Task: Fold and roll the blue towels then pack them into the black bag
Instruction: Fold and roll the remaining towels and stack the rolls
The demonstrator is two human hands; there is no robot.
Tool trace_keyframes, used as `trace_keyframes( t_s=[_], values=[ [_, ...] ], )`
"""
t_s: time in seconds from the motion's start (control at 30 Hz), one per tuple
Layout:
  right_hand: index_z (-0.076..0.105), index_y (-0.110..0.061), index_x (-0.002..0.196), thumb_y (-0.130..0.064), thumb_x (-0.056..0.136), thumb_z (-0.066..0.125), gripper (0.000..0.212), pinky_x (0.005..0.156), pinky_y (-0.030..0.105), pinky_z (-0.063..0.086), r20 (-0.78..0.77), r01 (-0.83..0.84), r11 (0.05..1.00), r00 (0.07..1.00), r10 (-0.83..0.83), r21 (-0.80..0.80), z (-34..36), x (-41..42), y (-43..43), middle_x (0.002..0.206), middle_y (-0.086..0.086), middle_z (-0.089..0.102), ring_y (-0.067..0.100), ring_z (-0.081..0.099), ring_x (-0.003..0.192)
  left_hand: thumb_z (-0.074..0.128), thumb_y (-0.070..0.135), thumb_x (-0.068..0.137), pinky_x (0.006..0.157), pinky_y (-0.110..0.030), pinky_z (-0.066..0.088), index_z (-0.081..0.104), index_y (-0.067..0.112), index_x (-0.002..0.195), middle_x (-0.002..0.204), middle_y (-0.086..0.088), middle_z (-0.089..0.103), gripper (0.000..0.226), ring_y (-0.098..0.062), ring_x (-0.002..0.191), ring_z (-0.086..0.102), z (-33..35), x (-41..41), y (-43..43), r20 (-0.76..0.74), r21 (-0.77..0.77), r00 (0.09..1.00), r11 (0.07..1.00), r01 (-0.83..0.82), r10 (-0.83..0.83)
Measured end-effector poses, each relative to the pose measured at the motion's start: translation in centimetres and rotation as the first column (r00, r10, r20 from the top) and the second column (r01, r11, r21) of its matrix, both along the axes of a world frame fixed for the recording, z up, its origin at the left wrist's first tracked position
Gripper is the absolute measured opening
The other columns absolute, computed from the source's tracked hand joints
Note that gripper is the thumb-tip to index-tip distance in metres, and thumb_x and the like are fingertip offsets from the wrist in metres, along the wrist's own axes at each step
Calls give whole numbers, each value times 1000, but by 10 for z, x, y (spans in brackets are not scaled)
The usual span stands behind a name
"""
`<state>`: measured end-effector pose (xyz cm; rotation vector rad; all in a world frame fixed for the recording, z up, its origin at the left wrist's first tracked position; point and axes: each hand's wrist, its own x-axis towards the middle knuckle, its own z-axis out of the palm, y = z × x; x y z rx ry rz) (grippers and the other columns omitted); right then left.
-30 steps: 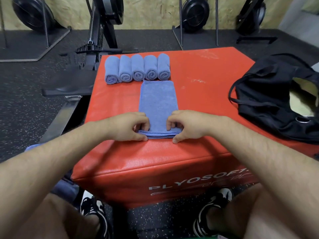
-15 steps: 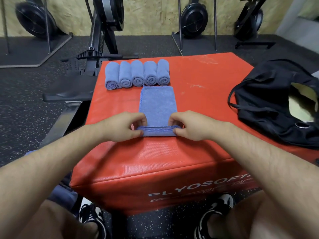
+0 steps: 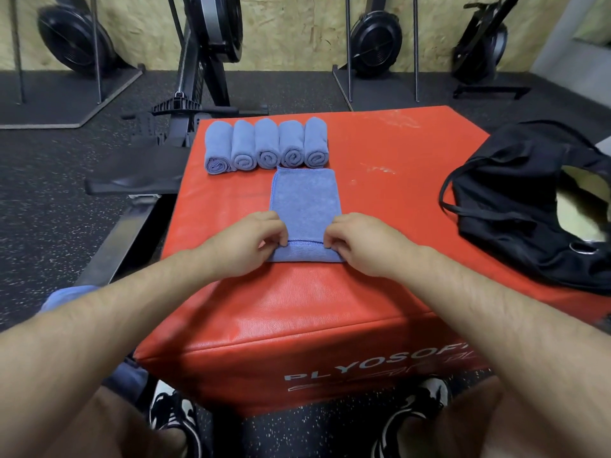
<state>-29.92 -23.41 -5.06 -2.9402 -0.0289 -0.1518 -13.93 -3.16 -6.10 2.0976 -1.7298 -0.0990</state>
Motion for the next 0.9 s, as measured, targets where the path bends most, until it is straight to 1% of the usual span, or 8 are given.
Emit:
trace_keyframes(
  t_s=[0.13, 0.2, 0.33, 0.47, 0.57, 0.7, 0.8, 0.9],
  values=[
    [70, -17, 100, -17, 85, 58, 19, 87, 35, 48, -27, -28, 1000, 999, 28, -1, 3, -4, -2, 100, 0, 65, 23, 61, 98, 52, 9, 83, 76, -29, 46, 67, 14, 93, 94, 0, 62, 19, -19, 86, 60, 1, -4, 2, 155, 43, 987, 998, 44, -51],
    [70, -15, 104, -20, 82, 65, 24, 90, 32, 46, -63, -44, 999, 997, 45, 16, 4, -5, -5, 103, 1, 65, 21, 59, 99, 60, 16, 88, 77, -27, 47, 66, 15, 95, 92, 4, 60, 9, -15, 84, 57, 2, -4, 5, 149, 49, 985, 996, 81, -87],
    [68, -13, 105, -18, 80, 73, 25, 87, 27, 43, -68, -21, 997, 997, 26, 72, 0, -4, -10, 104, 2, 65, 20, 59, 98, 79, 24, 83, 78, -8, 37, 63, 14, 102, 96, 4, 55, 26, -6, 85, 48, 1, 6, 10, -8, 101, 996, 991, 86, -85],
    [65, -17, 107, -18, 84, 66, 23, 77, 24, 42, -53, 79, 988, 996, -72, 133, 0, -1, -10, 101, -1, 67, 16, 58, 86, 75, 12, 86, 76, -3, 36, 66, 10, 109, 103, -1, 63, 24, -5, 86, 51, -2, 10, 8, -78, 83, 997, 996, -23, 30],
    [58, -20, 104, -17, 83, 66, 23, 74, 26, 46, -105, 146, 959, 987, -124, 241, 5, -1, -10, 94, -4, 65, 14, 58, 79, 72, 11, 88, 75, -9, 43, 63, 19, 110, 100, 5, 68, 26, -9, 87, 60, 4, 11, 6, -260, 132, 954, 984, -121, 152],
    [55, -23, 95, -14, 80, 66, 20, 68, 29, 48, -228, 201, 916, 966, -125, 346, 13, -3, -10, 81, -6, 67, 13, 60, 70, 69, 3, 89, 67, -21, 47, 55, 23, 97, 87, 3, 62, 26, -6, 68, 55, 9, 8, 5, -468, 195, 864, 975, -103, 185],
    [57, -24, 94, -12, 83, 61, 16, 62, 24, 43, -240, 207, 910, 963, -124, 359, 10, -3, -11, 73, -9, 65, 3, 54, 60, 68, 5, 89, 66, -20, 44, 57, 23, 91, 89, 7, 58, 21, -12, 69, 57, 9, 6, 1, -390, 191, 898, 972, -135, 202],
    [63, -24, 97, -14, 86, 59, 16, 73, 27, 40, -121, 134, 971, 986, -111, 197, 3, -1, -13, 84, -10, 57, 11, 51, 75, 68, 8, 88, 73, -10, 39, 63, 18, 93, 99, 4, 54, 12, -14, 83, 58, 4, 6, -2, -224, 98, 958, 982, -164, 182]
  ],
)
